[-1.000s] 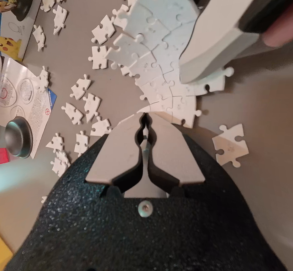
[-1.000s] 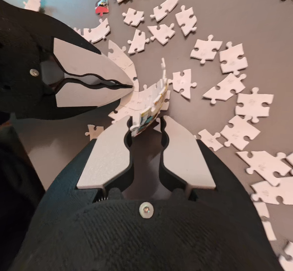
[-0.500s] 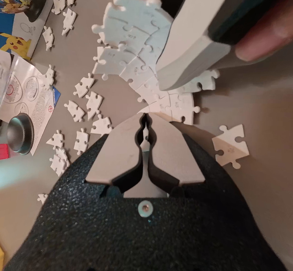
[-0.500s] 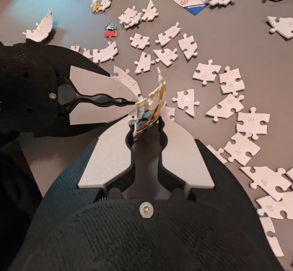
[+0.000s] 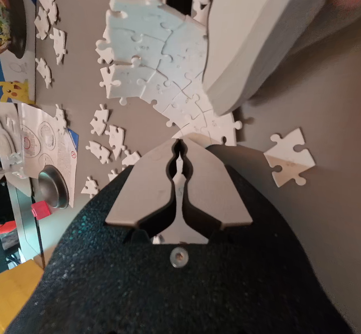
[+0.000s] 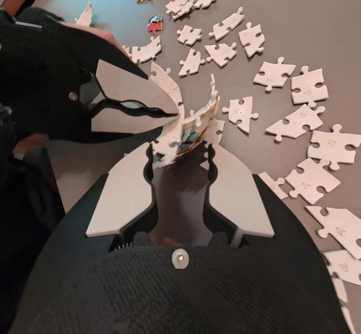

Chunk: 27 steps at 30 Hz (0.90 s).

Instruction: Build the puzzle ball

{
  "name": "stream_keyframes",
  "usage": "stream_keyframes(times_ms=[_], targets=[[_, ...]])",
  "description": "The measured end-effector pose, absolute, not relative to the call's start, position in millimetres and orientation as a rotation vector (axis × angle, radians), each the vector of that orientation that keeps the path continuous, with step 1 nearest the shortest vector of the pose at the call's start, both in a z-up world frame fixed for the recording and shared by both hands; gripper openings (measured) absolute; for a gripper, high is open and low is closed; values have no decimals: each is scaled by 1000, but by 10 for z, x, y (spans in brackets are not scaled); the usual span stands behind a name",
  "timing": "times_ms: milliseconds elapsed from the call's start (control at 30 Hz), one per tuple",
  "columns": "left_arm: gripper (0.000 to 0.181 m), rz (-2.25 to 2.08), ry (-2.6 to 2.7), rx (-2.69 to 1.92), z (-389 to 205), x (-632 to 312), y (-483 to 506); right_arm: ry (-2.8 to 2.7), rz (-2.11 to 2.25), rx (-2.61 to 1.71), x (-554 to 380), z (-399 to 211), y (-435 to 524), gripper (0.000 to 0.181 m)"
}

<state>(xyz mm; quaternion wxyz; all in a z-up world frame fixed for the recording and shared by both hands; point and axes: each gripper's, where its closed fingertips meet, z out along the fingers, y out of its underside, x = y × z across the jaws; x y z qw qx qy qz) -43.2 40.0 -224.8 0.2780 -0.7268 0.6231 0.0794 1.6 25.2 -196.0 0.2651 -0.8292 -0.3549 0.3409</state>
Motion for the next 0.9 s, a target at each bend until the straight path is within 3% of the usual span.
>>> stream_keyframes(times_ms=[500,900], targets=[[0,10,1807,-1804,-2249,-413,405,-868,1153,-1768,316,-1529,473,77],[0,-46,1610,-1955,-2245,-408,429,-1057,993,-1946,2,-1853,353,55]])
